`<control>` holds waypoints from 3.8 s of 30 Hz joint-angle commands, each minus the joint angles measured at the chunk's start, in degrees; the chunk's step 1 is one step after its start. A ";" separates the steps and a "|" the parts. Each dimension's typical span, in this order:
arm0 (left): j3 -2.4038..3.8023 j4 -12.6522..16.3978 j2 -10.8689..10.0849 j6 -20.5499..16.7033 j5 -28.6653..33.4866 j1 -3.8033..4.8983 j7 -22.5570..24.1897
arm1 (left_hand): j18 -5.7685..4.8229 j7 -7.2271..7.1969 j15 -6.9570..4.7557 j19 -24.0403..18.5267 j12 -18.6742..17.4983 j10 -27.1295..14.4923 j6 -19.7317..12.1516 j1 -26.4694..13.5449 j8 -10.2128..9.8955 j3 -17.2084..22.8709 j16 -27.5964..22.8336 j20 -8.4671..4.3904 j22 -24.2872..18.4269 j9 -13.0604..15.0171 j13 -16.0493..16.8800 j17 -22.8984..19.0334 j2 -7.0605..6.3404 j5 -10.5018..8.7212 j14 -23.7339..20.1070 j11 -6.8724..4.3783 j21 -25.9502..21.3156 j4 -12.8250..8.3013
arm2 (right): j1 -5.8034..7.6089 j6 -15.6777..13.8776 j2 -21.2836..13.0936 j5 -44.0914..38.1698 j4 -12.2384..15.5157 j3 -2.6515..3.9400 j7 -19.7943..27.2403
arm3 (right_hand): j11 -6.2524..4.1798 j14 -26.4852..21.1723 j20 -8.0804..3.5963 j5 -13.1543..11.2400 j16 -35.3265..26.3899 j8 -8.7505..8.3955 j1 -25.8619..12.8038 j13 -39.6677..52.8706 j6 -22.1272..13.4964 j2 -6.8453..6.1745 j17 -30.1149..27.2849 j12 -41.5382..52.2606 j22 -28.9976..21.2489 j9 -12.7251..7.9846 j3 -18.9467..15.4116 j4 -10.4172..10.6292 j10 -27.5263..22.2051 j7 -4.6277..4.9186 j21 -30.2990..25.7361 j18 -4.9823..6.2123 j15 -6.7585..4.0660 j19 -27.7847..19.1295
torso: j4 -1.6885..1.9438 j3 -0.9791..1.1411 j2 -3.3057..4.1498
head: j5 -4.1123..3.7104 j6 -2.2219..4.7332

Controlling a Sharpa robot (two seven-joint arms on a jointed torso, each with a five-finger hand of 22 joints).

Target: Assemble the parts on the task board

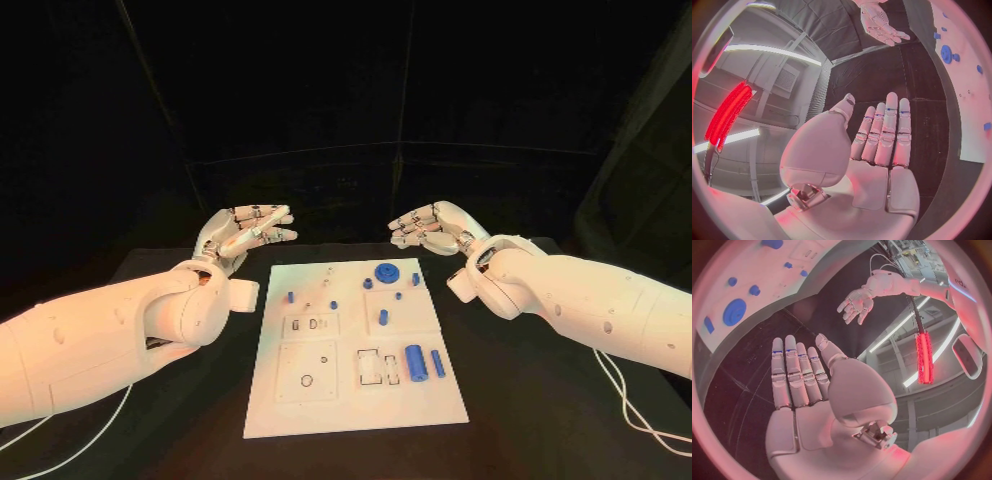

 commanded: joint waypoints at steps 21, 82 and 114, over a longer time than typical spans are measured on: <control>0.08 7.43 -1.00 5.09 -1.20 0.24 -0.41 | 0.66 0.40 0.53 -0.59 -2.04 1.03 0.77 0.02 -1.35 -0.40 -0.79 0.36 -1.01 -0.43 -0.15 0.89 0.54 0.13 -1.61 0.35 -1.32 -1.70 | 4.50 7.97 5.08 -48.03 -2.12 0.18 -18.51 | -3.01 19.68 -6.98 -0.02 12.84 -4.21 0.11 0.09 6.43 -3.74 13.16 -4.62 13.57 -0.15 3.69 -1.76 7.47 -2.08 23.60 0.49 -5.20 8.87 | 2.04 -0.99 6.52 | -1.51 1.88; 0.10 8.57 -1.45 5.69 -1.20 0.47 -1.33 | 0.73 0.65 0.69 -0.40 -3.37 -0.20 0.34 0.18 -2.39 0.25 0.35 0.57 -1.33 -0.41 -0.26 1.63 1.70 0.15 -2.29 0.67 -1.53 -2.93 | 4.85 1.54 7.58 -46.38 -2.07 0.20 -16.74 | -3.28 18.54 -6.62 -5.43 52.46 -3.82 -0.14 0.21 9.68 -4.16 45.13 -4.52 31.14 0.03 23.84 -0.94 9.25 -2.20 47.42 -0.11 -5.23 7.08 | 2.92 -1.76 9.28 | -1.14 1.97; 0.10 8.07 -0.88 5.62 -1.20 0.87 -1.38 | 0.74 0.65 0.68 -0.38 -3.39 -0.22 0.36 0.28 -2.43 0.40 0.44 0.57 -1.35 -0.40 -0.26 1.69 1.86 0.14 -2.33 0.66 -1.55 -3.09 | 4.88 2.46 19.90 -45.43 -13.93 0.22 -23.26 | -2.97 18.48 -6.11 -5.03 54.19 -4.21 -2.84 0.16 8.54 -6.48 46.29 -4.57 31.52 -0.04 24.49 1.87 7.53 -2.14 48.07 -0.17 -4.87 6.78 | 3.65 -1.91 10.09 | -1.20 3.23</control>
